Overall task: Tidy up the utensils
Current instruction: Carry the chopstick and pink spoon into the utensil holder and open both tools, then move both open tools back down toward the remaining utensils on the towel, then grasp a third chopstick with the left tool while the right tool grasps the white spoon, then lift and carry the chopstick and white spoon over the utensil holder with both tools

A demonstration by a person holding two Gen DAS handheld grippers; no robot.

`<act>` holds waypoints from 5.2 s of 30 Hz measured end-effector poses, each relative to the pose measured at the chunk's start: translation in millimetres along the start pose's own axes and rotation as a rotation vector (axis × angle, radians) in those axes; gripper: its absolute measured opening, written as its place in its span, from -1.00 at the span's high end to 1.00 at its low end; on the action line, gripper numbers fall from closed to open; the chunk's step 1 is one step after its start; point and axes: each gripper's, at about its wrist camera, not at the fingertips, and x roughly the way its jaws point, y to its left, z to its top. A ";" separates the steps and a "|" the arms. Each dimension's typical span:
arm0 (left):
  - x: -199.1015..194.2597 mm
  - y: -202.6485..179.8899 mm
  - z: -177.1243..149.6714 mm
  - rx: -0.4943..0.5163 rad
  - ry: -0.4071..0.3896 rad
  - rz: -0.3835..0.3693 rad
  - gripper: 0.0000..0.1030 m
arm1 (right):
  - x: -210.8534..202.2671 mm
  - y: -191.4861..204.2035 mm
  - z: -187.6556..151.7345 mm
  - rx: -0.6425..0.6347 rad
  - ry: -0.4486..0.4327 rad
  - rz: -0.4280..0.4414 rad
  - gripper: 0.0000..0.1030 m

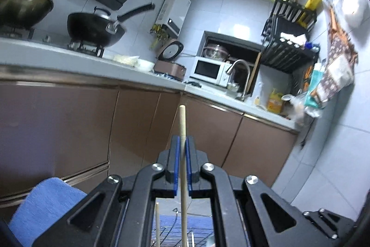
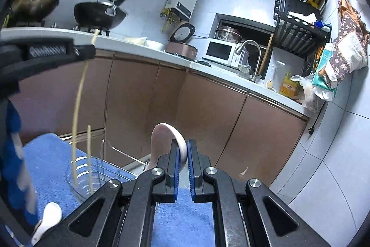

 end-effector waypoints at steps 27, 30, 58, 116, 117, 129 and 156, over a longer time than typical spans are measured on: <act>-77.8 24.9 24.7 0.069 -0.029 0.071 0.14 | -52.2 -26.5 6.9 0.121 -0.019 0.115 0.46; -109.6 29.9 42.2 0.079 -0.049 0.085 -0.01 | -79.1 -36.9 11.4 0.159 -0.050 0.130 0.04; -348.6 99.0 103.9 0.165 -0.081 0.240 -0.19 | -282.3 -57.7 44.0 0.249 -0.283 0.257 -1.00; -45.6 245.3 -148.2 -0.009 1.071 0.127 0.67 | 68.9 149.2 -94.9 0.093 0.608 0.725 0.49; -44.0 244.9 -148.6 -0.007 1.075 0.124 0.70 | 70.8 149.4 -94.9 0.092 0.610 0.727 0.52; -44.2 239.9 -151.7 -0.034 1.062 0.159 0.90 | 68.5 147.8 -85.6 0.059 0.588 0.722 0.86; -184.3 188.9 -68.3 -0.039 0.719 0.076 0.91 | -113.3 89.5 -25.7 0.084 0.253 0.595 0.90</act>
